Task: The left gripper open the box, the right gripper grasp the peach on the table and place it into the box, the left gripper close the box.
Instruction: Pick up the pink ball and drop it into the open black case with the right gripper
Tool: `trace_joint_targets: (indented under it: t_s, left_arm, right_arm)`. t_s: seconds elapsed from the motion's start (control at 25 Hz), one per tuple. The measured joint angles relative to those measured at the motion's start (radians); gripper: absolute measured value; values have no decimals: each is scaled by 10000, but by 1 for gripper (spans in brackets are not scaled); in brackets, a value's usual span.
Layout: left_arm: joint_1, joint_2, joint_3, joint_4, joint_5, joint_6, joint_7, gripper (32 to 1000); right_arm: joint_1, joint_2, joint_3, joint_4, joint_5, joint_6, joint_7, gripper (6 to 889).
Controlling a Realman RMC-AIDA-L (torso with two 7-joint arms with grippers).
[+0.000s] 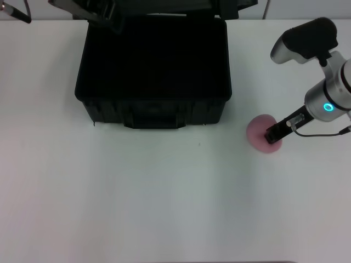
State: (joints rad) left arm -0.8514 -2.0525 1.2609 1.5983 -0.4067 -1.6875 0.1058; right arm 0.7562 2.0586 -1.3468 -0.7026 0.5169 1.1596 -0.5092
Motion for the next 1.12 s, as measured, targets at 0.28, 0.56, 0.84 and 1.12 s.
trace_joint_targets:
  t_s: [0.28, 0.56, 0.84, 1.12]
  left_arm:
    - [28, 0, 13, -82, -1, 0, 29, 405]
    - [82, 0, 17, -108, -3, -70, 62, 405]
    - [102, 0, 16, -109, 4, -110, 64, 405]
    - [141, 0, 14, -108, 45, -168, 118, 405]
  right_arm:
    - [-1, 0, 9, -173, 13, 64, -25, 86]
    - [-237, -53, 372, -1619, 25, 990, -78, 86]
    - [-307, -92, 993, -2957, 28, 2057, -200, 87]
    - [-307, -93, 1882, -4252, 31, 3031, -370, 87]
